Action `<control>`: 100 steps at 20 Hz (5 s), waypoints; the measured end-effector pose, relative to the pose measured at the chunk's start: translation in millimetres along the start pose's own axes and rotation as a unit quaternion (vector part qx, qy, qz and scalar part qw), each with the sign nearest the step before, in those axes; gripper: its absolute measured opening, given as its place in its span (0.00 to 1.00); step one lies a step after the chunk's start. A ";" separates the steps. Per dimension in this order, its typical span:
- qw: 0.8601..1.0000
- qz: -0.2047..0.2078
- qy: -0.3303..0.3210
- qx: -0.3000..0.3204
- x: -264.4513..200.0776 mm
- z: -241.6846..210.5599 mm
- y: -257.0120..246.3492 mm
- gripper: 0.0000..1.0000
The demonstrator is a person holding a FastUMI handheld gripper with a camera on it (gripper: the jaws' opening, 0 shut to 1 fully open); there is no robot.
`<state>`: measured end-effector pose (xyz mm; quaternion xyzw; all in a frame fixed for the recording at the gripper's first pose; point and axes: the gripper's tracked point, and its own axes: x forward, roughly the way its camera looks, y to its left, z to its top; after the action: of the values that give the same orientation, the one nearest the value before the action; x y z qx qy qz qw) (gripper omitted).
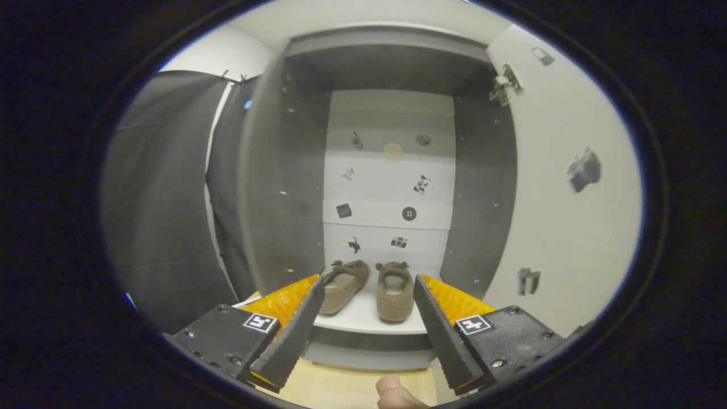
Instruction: Open the shoe cabinet door, grab the shoes and put them into the shoe cabinet, then close the shoe cabinet door.
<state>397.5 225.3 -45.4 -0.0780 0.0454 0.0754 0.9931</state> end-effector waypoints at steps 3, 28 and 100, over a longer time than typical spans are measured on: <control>1.000 0.013 -0.010 0.003 -75.8 3.8 7.3 0.99; 0.994 -0.080 -0.073 0.020 -337.0 -3.5 -305.3 1.00; 0.999 0.007 0.050 0.020 -157.1 -60.6 -23.5 0.99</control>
<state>241.7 170.1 -85.5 -0.0617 0.0972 0.0770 0.9904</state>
